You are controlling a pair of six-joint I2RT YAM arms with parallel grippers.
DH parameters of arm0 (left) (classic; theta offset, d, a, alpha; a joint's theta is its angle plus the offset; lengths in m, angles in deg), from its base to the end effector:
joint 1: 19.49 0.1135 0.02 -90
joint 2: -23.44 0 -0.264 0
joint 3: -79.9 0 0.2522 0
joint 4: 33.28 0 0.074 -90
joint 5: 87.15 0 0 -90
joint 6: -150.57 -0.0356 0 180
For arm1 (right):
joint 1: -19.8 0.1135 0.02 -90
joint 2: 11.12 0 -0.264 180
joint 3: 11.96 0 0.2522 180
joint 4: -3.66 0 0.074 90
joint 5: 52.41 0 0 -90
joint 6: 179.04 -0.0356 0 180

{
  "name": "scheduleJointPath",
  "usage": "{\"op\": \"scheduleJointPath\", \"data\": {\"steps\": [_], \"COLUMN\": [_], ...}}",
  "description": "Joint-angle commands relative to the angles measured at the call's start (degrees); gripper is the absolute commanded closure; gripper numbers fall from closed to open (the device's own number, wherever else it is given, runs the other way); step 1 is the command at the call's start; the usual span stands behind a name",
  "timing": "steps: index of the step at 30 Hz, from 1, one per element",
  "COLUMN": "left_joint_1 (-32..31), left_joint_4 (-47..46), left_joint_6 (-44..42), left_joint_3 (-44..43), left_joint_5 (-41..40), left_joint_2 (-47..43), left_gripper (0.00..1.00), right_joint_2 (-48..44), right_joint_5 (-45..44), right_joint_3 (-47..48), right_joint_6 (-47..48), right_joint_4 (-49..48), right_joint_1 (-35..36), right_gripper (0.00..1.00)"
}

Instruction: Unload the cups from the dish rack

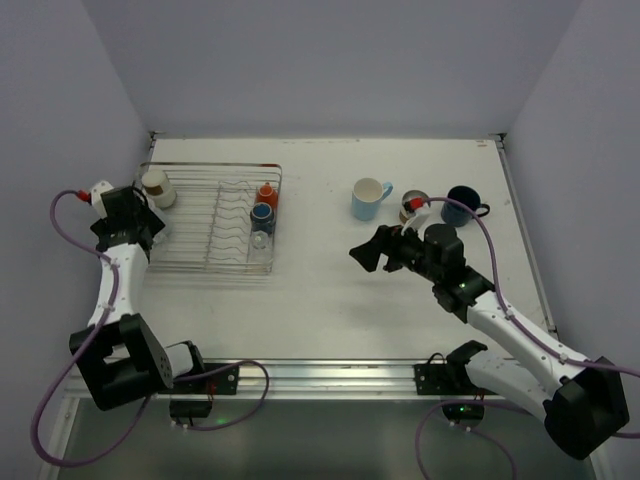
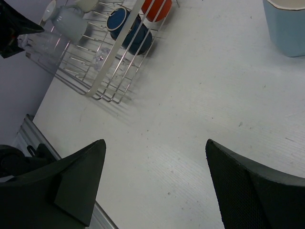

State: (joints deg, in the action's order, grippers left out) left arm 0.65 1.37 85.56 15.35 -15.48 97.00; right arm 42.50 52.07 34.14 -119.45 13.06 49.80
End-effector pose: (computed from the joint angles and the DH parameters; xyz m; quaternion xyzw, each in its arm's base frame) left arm 0.2518 0.1043 0.2528 -0.4061 0.8141 0.1299 0.3943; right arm 0.1837 0.1163 0.2615 -0.0722 0.7973 0.3847 0.4595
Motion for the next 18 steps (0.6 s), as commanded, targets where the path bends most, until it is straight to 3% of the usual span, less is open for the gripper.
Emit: {"op": "scheduleJointPath", "data": {"steps": [1, 7, 10, 14, 18], "left_joint_1": [0.34, -0.63, -1.77, -6.67, -14.85], "left_joint_4": [-1.46, -1.37, -3.47, -11.89, -21.30], "left_joint_6": [2.59, 5.23, 9.00, 17.27, 26.13], "left_joint_3": [1.73, 7.62, 13.05, 17.82, 20.10], "left_joint_5": [5.92, 17.96, 28.93, 43.34, 48.11], "left_joint_2": [-7.71, -19.84, -28.10, -35.75, -37.52], "left_gripper": [0.53, 0.63, 0.67, 0.66, 0.65], "right_joint_2": [0.34, -3.00, -4.23, -3.79, -0.02], "right_joint_5": [-0.51, 0.54, 1.86, 6.51, 5.91], "right_joint_3": [1.41, -1.49, -2.01, -3.42, -3.86], "right_joint_6": [0.53, -1.14, -3.76, -8.34, -12.64], "right_joint_4": [-2.49, -7.94, -10.14, -18.02, -26.56], "right_joint_1": [0.41, 0.85, 0.85, 2.34, 6.82], "right_gripper": [0.13, 0.13, 0.13, 0.13, 0.13]}}
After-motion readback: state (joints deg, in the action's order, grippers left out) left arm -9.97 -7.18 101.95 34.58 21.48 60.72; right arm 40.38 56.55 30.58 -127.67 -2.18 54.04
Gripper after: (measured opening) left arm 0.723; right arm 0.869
